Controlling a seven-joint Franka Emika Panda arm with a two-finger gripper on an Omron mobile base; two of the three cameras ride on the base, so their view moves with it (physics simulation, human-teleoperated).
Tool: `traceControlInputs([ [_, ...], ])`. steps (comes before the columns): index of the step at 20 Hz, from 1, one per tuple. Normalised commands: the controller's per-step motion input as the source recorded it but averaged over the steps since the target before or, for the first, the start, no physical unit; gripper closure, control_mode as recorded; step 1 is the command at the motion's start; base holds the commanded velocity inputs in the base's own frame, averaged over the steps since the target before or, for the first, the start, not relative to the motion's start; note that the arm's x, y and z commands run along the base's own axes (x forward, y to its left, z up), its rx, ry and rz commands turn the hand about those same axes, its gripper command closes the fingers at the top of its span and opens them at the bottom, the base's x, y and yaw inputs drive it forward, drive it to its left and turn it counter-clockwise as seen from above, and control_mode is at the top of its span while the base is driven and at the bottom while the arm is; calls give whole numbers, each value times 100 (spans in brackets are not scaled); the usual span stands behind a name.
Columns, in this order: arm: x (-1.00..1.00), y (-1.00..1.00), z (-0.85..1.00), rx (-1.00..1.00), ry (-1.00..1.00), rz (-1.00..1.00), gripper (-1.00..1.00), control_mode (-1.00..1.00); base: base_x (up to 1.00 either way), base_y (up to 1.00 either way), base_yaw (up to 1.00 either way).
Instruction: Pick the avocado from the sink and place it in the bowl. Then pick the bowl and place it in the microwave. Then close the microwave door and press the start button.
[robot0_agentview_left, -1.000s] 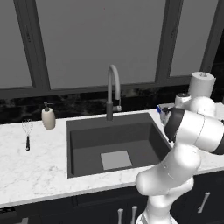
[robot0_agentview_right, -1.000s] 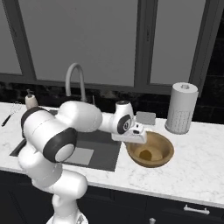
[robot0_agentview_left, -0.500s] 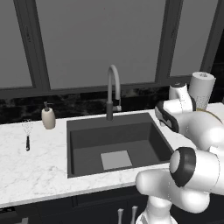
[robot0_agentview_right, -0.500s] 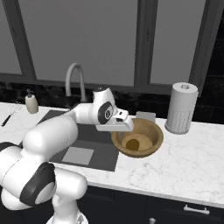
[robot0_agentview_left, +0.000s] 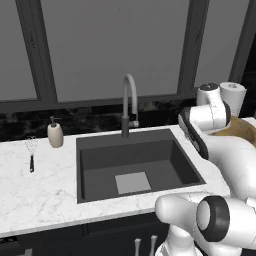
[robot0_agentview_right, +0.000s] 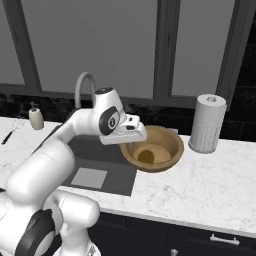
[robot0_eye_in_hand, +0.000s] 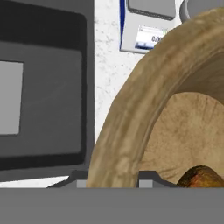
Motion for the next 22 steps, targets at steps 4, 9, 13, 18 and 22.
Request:
traceControlInputs([
  [4, -29, 16, 40, -1, 1, 12, 100, -100, 0, 0, 0],
  [9, -27, 8, 34, -1, 0, 8, 100, -100, 0, 0, 0],
  [13, -18, 18, -3, -3, 0, 3, 100, 100, -12, 13, 0],
  [18, 0, 0, 0, 0, 0, 0, 100, 100, -49, 48, -19],
  [22, 0, 0, 0, 0, 0, 0, 100, 100, -47, 10, -59],
])
